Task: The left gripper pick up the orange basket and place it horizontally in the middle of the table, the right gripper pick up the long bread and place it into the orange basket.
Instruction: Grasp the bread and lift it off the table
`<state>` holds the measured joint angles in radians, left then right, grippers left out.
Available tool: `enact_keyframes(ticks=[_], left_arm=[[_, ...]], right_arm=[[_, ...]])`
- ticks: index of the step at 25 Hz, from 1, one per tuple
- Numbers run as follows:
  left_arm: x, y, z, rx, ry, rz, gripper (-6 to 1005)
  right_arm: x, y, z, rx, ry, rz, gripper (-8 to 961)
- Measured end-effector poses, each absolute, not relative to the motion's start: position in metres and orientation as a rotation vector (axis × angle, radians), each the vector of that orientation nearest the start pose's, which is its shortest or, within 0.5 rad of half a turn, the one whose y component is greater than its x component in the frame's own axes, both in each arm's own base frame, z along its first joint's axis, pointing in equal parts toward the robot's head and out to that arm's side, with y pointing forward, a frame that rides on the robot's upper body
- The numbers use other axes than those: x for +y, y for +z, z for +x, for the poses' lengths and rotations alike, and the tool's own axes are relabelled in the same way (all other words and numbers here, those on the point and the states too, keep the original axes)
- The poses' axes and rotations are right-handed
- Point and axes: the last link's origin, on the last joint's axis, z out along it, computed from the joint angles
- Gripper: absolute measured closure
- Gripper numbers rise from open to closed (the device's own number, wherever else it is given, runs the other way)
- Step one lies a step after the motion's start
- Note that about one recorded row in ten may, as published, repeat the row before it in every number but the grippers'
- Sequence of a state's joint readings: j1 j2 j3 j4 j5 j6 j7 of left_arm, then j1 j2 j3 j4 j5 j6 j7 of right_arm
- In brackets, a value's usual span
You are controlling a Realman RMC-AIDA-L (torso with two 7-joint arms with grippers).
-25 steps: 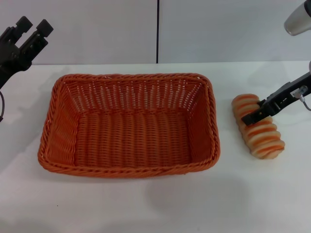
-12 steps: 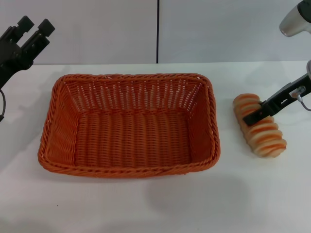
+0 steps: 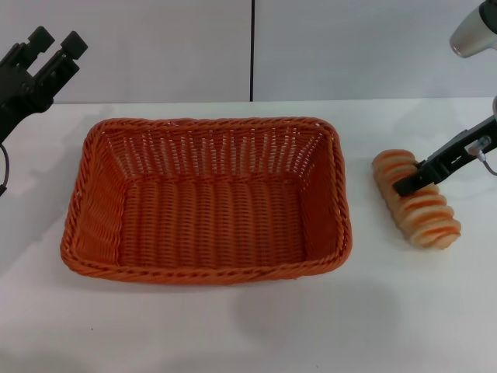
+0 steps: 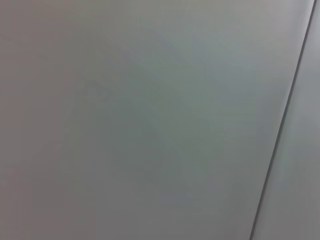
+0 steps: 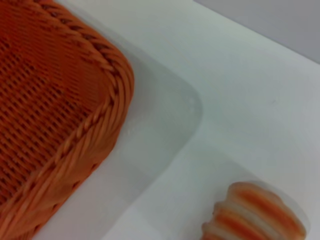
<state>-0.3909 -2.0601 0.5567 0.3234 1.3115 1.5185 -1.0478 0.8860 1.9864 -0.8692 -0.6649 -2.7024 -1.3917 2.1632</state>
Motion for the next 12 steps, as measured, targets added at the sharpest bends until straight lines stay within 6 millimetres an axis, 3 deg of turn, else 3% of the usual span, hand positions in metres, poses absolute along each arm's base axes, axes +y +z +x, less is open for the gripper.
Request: enact_keyframes(ticks=[12], left_arm=[[0.3148,0.0425,-0.3080,-0.677,-1.239,-1.890,272]], right_arm=[[0.4083,0.0121,0.2398,1.036,-0.383,-2.640,491]])
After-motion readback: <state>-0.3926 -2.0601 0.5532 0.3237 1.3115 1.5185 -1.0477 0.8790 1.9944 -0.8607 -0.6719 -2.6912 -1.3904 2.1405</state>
